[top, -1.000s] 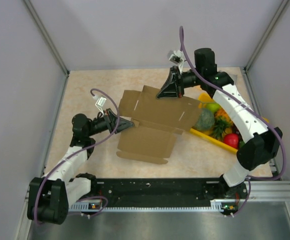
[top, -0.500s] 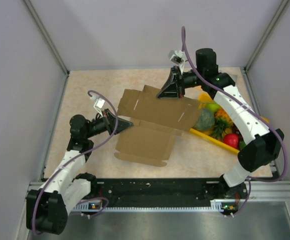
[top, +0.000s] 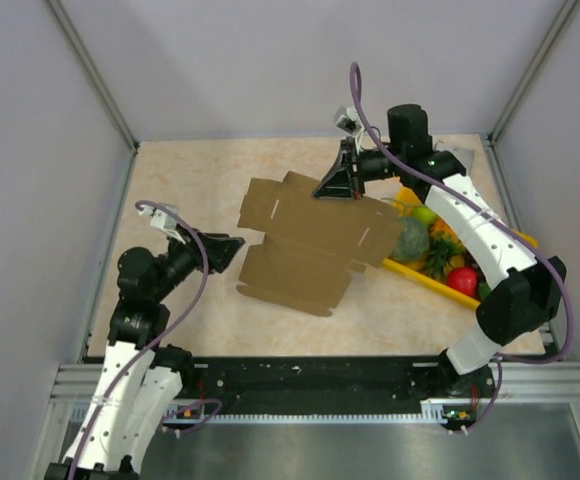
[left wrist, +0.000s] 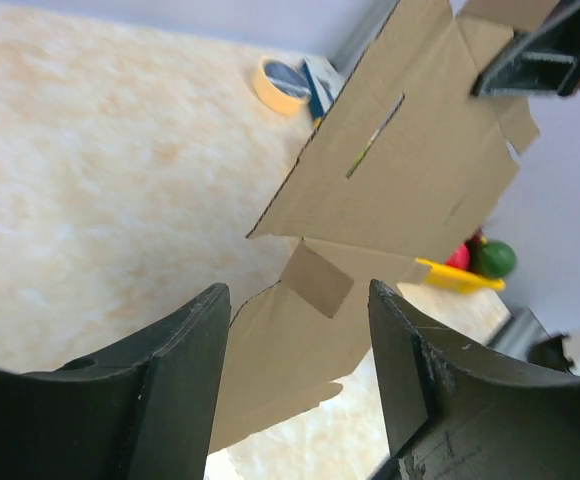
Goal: Fold the paper box
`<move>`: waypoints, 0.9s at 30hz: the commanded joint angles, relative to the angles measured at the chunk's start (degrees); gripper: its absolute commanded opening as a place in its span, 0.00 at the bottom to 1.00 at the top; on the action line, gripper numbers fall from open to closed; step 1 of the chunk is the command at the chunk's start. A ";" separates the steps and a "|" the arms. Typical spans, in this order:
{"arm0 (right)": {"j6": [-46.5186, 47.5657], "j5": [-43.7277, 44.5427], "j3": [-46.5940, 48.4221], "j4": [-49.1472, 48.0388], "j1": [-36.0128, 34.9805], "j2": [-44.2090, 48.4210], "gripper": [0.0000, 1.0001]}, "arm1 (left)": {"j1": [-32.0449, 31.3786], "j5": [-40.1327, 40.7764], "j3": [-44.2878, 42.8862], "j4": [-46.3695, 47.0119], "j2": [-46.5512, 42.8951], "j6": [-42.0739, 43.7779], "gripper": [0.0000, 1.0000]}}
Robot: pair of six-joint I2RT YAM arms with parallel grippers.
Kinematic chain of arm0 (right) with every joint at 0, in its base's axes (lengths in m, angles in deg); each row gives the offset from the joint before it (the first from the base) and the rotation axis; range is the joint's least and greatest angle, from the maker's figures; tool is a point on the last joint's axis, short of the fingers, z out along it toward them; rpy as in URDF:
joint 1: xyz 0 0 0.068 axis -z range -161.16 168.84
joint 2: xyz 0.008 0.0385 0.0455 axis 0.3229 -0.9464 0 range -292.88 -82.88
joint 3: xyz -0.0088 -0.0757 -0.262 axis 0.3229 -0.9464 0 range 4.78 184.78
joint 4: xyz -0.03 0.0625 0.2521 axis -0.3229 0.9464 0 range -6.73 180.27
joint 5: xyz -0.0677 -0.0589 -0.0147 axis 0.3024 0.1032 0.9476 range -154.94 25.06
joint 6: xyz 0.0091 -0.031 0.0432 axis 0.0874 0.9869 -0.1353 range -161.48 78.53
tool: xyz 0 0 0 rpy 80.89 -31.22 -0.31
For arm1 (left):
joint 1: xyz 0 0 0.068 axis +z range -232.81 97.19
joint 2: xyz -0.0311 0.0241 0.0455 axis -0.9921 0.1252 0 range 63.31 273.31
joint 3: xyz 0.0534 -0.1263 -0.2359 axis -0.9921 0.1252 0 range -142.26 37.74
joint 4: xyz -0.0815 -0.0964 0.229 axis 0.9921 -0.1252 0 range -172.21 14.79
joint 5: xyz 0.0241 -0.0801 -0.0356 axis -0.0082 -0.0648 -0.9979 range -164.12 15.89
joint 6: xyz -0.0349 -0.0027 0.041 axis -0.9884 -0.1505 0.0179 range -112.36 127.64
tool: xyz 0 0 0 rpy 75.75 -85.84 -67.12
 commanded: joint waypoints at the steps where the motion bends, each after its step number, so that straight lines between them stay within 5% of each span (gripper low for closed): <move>1: -0.32 3.33 0.32 -1.39 -0.69 -0.03 0.00 | 0.03 11.89 -2.46 -0.41 -1.01 3.18 0.63; 5: 0.38 4.39 -0.91 -1.21 -1.13 -1.44 0.00 | 0.03 9.62 -4.83 4.51 8.37 2.30 0.62; 8: 0.82 4.22 -1.52 -1.21 -1.30 -2.58 0.00 | -0.23 9.87 -3.71 11.43 12.08 3.35 0.52; 14: 1.61 5.00 -1.70 -0.86 -1.39 -4.60 0.00 | -0.32 5.92 -1.59 23.59 16.47 4.05 0.62; 19: 2.49 5.71 -1.09 -0.33 -1.39 -6.18 0.00 | -0.32 -1.02 -3.00 29.38 23.51 3.54 0.61; 27: 2.93 7.63 0.41 0.28 -1.48 -8.81 0.00 | -0.41 -1.55 -3.08 36.95 31.16 2.73 0.41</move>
